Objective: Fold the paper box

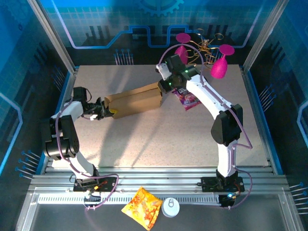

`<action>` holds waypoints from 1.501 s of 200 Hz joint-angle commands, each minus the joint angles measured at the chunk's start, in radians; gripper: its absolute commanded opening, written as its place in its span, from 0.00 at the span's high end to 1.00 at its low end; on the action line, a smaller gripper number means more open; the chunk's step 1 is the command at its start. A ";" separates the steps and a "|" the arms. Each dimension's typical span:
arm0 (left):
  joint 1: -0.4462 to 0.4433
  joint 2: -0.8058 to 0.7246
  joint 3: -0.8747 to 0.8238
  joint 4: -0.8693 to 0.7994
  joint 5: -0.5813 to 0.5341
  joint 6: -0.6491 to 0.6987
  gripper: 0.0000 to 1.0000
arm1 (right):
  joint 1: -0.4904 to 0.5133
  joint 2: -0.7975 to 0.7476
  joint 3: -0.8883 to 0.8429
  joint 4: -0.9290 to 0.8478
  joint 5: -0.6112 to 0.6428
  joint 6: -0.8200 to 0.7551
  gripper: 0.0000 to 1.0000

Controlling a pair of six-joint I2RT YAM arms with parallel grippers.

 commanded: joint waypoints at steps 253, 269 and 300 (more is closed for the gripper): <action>0.150 -0.092 0.303 -0.413 -0.335 0.592 0.31 | 0.032 0.059 0.021 0.027 0.068 0.209 1.00; 0.142 -0.103 0.403 -0.528 -0.445 0.751 0.37 | 0.030 0.071 0.041 0.012 0.071 0.197 1.00; 0.100 -0.167 0.488 -0.563 -0.585 0.971 0.55 | 0.020 0.095 0.079 -0.014 0.048 0.181 1.00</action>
